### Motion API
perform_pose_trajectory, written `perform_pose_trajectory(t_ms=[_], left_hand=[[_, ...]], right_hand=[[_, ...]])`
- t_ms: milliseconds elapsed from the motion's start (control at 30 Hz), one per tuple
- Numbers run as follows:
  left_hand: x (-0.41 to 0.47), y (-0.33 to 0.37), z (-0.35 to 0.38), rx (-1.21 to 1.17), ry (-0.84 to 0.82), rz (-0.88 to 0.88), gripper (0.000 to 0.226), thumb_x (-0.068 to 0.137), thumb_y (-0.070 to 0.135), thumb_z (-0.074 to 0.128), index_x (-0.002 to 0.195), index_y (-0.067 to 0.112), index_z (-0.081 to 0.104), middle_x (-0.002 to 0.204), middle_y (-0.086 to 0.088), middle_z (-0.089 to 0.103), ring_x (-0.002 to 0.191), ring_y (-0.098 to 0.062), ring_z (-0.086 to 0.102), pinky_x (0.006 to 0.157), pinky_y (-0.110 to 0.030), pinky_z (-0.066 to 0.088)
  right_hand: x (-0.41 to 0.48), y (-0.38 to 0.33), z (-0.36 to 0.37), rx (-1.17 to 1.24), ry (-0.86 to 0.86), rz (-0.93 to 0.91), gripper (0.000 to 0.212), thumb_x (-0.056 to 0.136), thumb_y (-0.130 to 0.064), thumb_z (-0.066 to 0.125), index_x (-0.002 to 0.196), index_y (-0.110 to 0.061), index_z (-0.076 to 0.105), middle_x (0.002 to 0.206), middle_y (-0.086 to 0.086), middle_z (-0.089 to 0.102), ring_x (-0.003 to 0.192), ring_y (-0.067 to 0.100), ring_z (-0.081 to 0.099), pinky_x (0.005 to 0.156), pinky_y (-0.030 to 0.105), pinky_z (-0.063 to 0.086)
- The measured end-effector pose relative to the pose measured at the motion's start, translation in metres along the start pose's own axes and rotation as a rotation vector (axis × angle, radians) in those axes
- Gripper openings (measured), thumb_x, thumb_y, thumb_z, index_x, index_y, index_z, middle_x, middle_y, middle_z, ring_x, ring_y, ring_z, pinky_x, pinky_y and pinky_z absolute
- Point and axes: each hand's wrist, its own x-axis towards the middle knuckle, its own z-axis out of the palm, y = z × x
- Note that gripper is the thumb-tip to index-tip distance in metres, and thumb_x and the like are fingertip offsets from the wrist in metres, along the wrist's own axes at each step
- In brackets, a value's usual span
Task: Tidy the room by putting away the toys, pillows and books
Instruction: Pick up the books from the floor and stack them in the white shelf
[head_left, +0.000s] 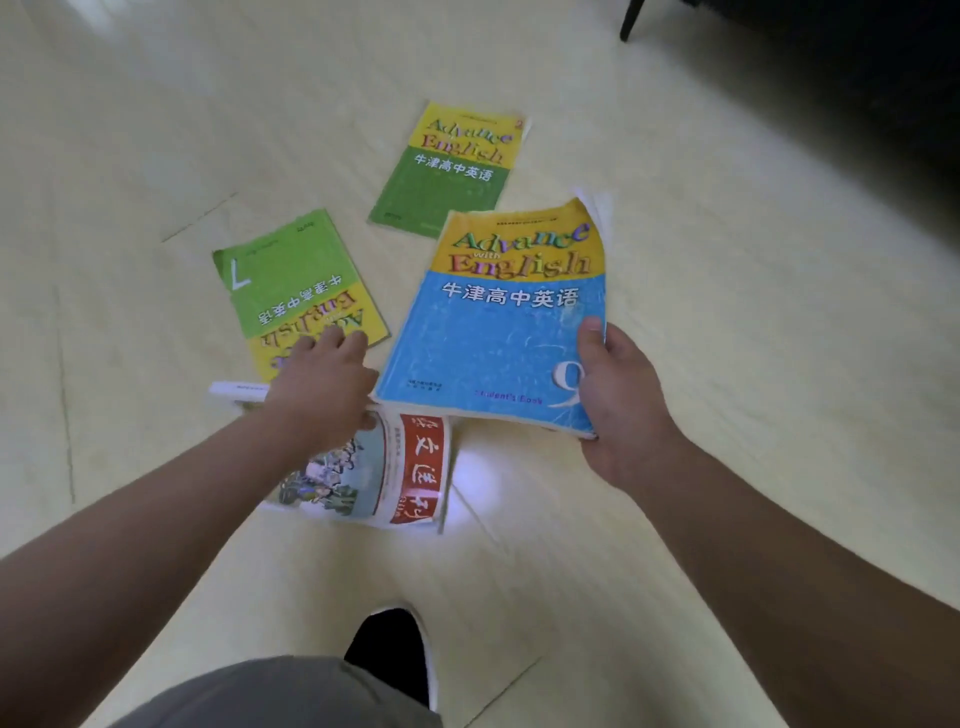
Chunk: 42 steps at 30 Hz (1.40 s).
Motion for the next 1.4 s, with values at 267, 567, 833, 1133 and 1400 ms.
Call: perform_pose_trajectory(t_ms=[267, 567, 833, 1133, 1400], left_hand=[[0.016, 0.07, -0.095, -0.35, -0.024, 0.417, 0.046, 0.102, 0.047, 0.049, 0.144, 0.029, 0.043, 0.115, -0.007, 0.069, 0.101, -0.028, 0.066, 0.077, -0.036, 0.049], [0.014, 0.236, -0.25, -0.861, 0.263, 0.731, 0.035, 0.102, 0.034, 0.057, 0.136, 0.024, 0.058, 0.099, 0.007, 0.064, 0.094, -0.019, 0.058, 0.068, -0.028, 0.038], [-0.071, 0.36, -0.36, -1.126, 0.354, 0.815, 0.033, 0.097, 0.043, 0.06, 0.126, 0.029, 0.06, 0.113, 0.009, 0.068, 0.099, -0.012, 0.064, 0.084, -0.035, 0.052], [-0.265, 0.541, -0.468, -1.275, 0.031, 1.011, 0.013, 0.09, 0.026, 0.075, 0.094, 0.014, 0.071, 0.083, -0.009, 0.078, 0.074, -0.032, 0.076, 0.072, -0.044, 0.061], [-0.4, 0.752, -0.5, -1.218, -0.197, 1.044, 0.034, 0.09, 0.032, 0.077, 0.11, 0.007, 0.066, 0.088, -0.012, 0.079, 0.075, -0.035, 0.077, 0.073, -0.053, 0.062]], right_hand=[[-0.046, -0.042, -0.089, 0.048, 0.257, -0.161, 0.027, 0.109, -0.036, 0.044, 0.114, -0.019, 0.064, 0.105, 0.0, 0.078, 0.087, 0.024, 0.077, 0.064, 0.04, 0.062], [-0.152, -0.133, -0.221, 0.201, 0.652, -0.372, 0.023, 0.107, -0.036, 0.05, 0.114, -0.022, 0.066, 0.105, -0.003, 0.078, 0.09, 0.022, 0.077, 0.083, 0.054, 0.062], [-0.286, -0.181, -0.328, 0.288, 0.814, -0.493, 0.019, 0.107, -0.03, 0.052, 0.111, -0.021, 0.068, 0.09, -0.003, 0.079, 0.075, 0.016, 0.078, 0.055, 0.03, 0.06], [-0.484, -0.136, -0.515, 0.627, 1.019, -0.511, 0.013, 0.104, -0.027, 0.059, 0.109, -0.019, 0.067, 0.095, 0.002, 0.076, 0.059, 0.013, 0.074, 0.045, 0.024, 0.052], [-0.616, -0.058, -0.687, 0.944, 1.142, -0.519, 0.014, 0.102, -0.024, 0.062, 0.109, -0.014, 0.067, 0.092, 0.004, 0.079, 0.066, 0.015, 0.076, 0.042, 0.021, 0.048]])
